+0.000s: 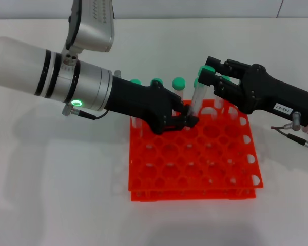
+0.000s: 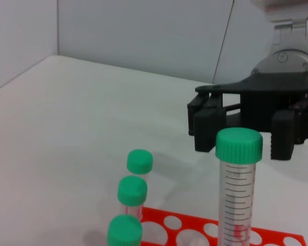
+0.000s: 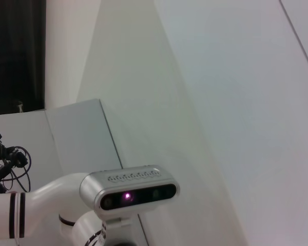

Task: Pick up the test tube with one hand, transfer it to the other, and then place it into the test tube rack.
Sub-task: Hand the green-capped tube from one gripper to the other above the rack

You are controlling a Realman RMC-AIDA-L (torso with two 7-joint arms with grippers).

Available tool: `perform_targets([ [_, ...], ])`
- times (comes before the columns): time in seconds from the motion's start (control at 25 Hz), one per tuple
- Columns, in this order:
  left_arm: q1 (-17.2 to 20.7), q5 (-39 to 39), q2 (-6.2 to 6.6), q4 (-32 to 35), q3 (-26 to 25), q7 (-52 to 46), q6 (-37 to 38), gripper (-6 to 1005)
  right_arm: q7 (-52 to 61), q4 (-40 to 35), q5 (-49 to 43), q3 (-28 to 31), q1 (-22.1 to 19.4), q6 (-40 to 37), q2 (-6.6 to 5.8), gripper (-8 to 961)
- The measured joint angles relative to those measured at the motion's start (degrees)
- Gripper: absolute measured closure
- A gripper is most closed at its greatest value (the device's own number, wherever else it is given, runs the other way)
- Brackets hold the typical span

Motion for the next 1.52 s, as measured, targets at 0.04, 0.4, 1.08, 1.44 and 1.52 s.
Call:
perform_targets([
  [0.04,0.0,0.0,0.00,0.3,0.0,-0.1,0.0,788,0.0,0.0,0.0,0.0,-0.1,0.0,0.00,588],
  [0.4,0.2,-0.1,0.00,1.4,0.0,-0.5,0.3,783,-0.1,0.0,-0.1,0.0,-0.2,0.3,0.00,587],
  [1.08,0.3,-0.2,-0.08,1.4,0.7,-0.5,0.4,773,0.3,0.1,-0.2,0.0,0.0,0.5,0.01,700],
  [1.44,3.1,-0.7,-0.08,6.2,0.8,-3.5,0.6,768,0.3,0.1,0.3,0.1,-0.2,0.2,-0.01,694],
  [1.52,4.7,-1.7,-0.09,8.6,0.8,-4.5,1.0,767,0.3,0.1,0.3,0.1,-0.3,0.1,0.00,692],
])
